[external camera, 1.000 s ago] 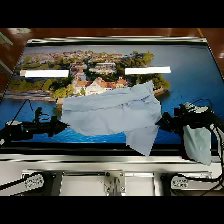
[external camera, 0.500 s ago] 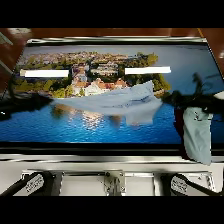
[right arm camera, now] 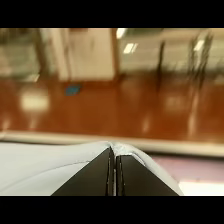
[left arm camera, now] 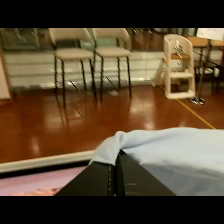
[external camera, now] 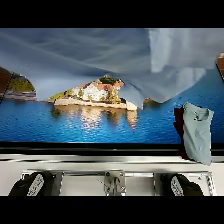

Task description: Fold the shirts.

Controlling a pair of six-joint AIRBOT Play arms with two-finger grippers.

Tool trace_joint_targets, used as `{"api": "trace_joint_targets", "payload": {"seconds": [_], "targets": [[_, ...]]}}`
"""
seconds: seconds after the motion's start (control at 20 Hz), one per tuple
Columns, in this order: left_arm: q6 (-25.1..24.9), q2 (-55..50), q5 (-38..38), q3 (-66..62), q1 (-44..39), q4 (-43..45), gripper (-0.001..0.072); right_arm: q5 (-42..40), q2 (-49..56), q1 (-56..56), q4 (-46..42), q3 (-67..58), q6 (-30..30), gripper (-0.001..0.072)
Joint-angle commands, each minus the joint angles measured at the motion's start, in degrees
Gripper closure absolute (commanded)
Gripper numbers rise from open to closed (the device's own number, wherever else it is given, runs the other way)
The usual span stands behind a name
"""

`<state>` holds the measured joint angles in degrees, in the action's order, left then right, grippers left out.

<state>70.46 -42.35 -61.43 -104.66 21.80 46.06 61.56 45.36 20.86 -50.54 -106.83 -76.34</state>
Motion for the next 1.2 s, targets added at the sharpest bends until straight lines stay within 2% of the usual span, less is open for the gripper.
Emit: {"api": "trace_joint_targets", "payload": {"seconds": [0.0,0.25,0.5,0.55,0.7,0.75,0.9,1.05,1.15], "targets": [[7.4,4.5,-3.7,-9.3,0.0,12.5,0.0668,5.6,-7.5,0.0,-11.8,-6.0,-9.8,0.0656],[7.2,5.8,-23.0,-8.9,0.0,22.6,0.0667,21.5,-9.7,0.0,-20.4,-5.9,-10.3,0.0656],[5.9,3.9,-23.8,-3.8,0.0,23.0,0.0668,25.8,-4.6,0.0,-19.8,-5.9,-10.1,0.0656],[5.2,3.2,-24.3,-1.6,0.0,23.0,0.0668,28.6,-2.6,0.0,-19.8,-5.9,-9.9,0.0656],[5.2,0.9,-27.1,7.8,0.0,23.0,0.0668,43.8,6.4,0.0,-19.9,-5.6,-7.7,0.0657],[5.2,-0.2,-27.1,12.0,0.0,23.1,0.0668,44.6,9.0,0.0,-19.3,-3.4,-8.7,0.0658],[5.2,-5.3,-25.6,24.3,0.0,23.0,0.0668,39.9,14.9,0.0,-18.3,9.4,-8.6,0.0658],[5.3,-14.8,-17.6,32.0,-0.1,22.9,0.0668,23.6,21.8,-5.1,-21.0,21.3,-8.5,0.0658],[5.2,-22.8,-12.3,31.5,-0.8,22.1,0.0667,11.6,28.8,-11.8,-22.0,21.9,-8.6,0.0657]]}}
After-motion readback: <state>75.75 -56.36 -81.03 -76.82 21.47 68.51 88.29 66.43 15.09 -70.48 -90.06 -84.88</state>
